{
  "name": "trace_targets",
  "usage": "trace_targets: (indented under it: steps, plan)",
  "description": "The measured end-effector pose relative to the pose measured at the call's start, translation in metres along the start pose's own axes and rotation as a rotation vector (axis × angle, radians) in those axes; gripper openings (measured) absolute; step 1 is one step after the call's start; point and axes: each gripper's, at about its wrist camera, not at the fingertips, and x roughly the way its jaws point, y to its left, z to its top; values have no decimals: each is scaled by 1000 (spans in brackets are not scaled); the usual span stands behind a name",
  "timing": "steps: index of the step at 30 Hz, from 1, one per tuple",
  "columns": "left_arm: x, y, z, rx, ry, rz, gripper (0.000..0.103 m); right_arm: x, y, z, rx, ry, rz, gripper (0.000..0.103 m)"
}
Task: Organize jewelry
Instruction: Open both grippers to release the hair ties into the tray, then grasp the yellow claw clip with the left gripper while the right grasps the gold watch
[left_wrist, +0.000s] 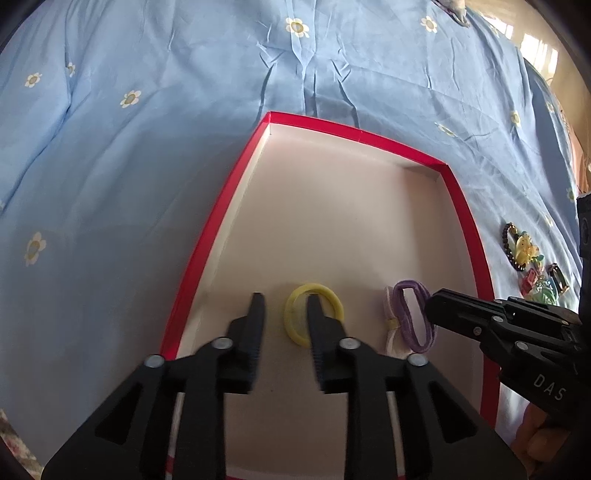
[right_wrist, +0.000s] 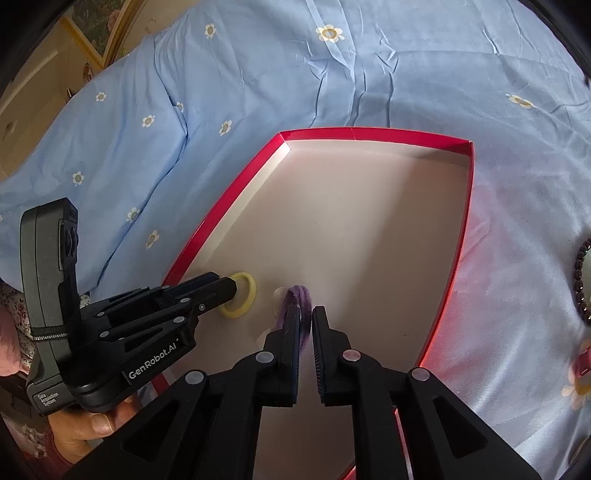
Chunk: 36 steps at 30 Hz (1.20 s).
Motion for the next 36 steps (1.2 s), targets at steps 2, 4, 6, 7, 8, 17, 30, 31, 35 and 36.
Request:
trace_targets:
  steps: [2, 4, 6, 7, 8, 17, 30, 31, 35, 36]
  plan:
    - [-4, 1, 1, -3, -8, 4, 31, -4, -1, 0, 5, -6, 2, 18]
    - [-10, 2, 1, -6, -14, 5, 31, -8, -2, -1, 9, -14, 6, 26]
    - [-15, 3, 1, -11, -21, 3, 32, -14, -2, -1, 6, -28, 5, 27]
    - [-17, 2, 0, -14, -23, 1, 33, -18, -3, -2, 7, -35, 7, 27]
    - [-20, 2, -1, -18, -26, -3, 34, -22, -3, -2, 9, -41, 10, 27]
    - [-46, -27, -12, -25, -41, -79, 45, -76, -26, -20, 57, -116, -8, 40]
    - [-54, -97, -26, 66, 3, -212, 48, -146, -81, -57, 161, -201, -134, 40]
    - [-54, -102, -26, 73, 6, -218, 48, -150, -85, -59, 168, -206, -141, 40]
    - [-52, -122, -27, 102, 15, -240, 48, -170, -106, -69, 206, -229, -185, 40]
    - [-52, -126, -27, 107, 18, -248, 48, -174, -112, -71, 217, -235, -195, 40]
